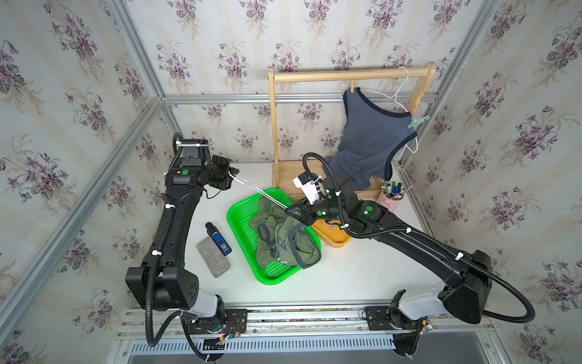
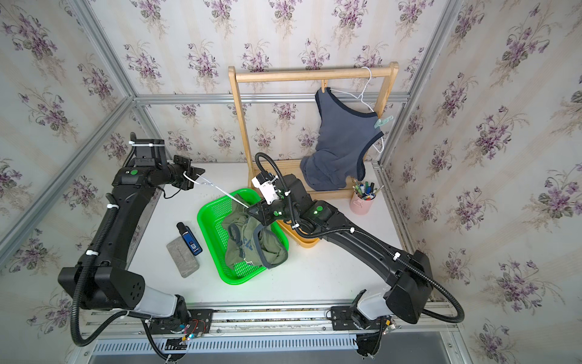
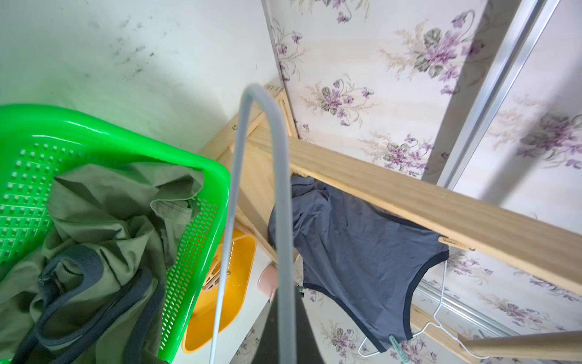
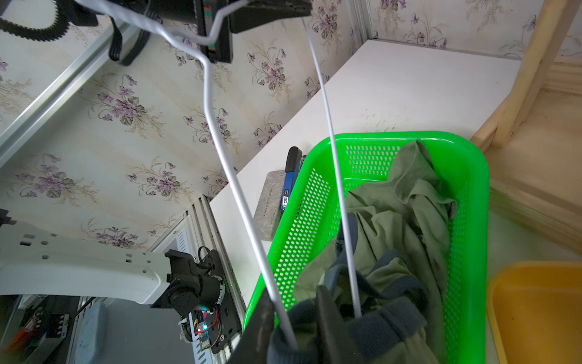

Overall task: Remove the clothespins securing tank tops to the hanger
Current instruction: Remove the tank top from the hanger.

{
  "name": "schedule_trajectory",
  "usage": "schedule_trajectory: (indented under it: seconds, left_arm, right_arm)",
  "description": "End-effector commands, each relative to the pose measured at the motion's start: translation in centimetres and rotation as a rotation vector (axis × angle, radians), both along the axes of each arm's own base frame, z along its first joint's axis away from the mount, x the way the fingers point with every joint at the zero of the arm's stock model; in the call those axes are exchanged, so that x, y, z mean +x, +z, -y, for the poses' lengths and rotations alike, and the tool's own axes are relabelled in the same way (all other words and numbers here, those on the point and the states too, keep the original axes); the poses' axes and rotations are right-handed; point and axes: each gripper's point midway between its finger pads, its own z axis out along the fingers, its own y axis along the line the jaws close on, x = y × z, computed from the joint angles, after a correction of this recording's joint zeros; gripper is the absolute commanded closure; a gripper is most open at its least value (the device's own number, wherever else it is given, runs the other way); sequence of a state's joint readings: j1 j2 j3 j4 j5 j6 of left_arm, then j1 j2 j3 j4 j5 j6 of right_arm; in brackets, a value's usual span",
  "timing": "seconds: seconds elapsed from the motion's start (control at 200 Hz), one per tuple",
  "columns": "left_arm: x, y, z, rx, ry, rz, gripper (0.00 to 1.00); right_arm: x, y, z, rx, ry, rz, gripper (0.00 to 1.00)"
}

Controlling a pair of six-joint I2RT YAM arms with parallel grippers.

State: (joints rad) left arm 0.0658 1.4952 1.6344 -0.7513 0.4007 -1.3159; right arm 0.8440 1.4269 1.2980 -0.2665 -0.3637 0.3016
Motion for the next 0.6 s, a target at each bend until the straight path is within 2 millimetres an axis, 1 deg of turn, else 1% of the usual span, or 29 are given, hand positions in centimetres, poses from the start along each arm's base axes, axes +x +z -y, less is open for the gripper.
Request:
schedule_trajectory:
  seconds: [0.0, 0.175, 0.365, 0.465, 0.594]
  left_arm:
    - [0.1, 1.5, -1.3, -0.016, 0.017, 0.048, 1.00]
    - [-0.3, 1.8, -3.5, -0.023, 0.047, 0.061, 1.00]
    - [-1.5, 1.9, -5.7, -0.007, 0.087, 0.073, 1.00]
    - [-1.7, 1.3, -6.3, -0.007, 0.085, 0.063, 1.00]
    - [-2.0, 0.7, -7.1, 0.001, 0.094, 0.049, 1.00]
  right_arm:
    - [-0.1, -0.8, 0.5, -0.029, 0.000, 0.005, 0.76]
    - [-0.6, -2.1, 1.1, -0.058, 0.003, -0.016, 0.76]
    - [-1.6, -4.0, 1.8, -0.088, 0.014, -0.054, 0.81]
    - [-2.1, -5.4, 2.2, -0.100, 0.020, -0.084, 0.81]
    - [-2.4, -6.3, 2.3, -0.096, 0.020, -0.105, 0.81]
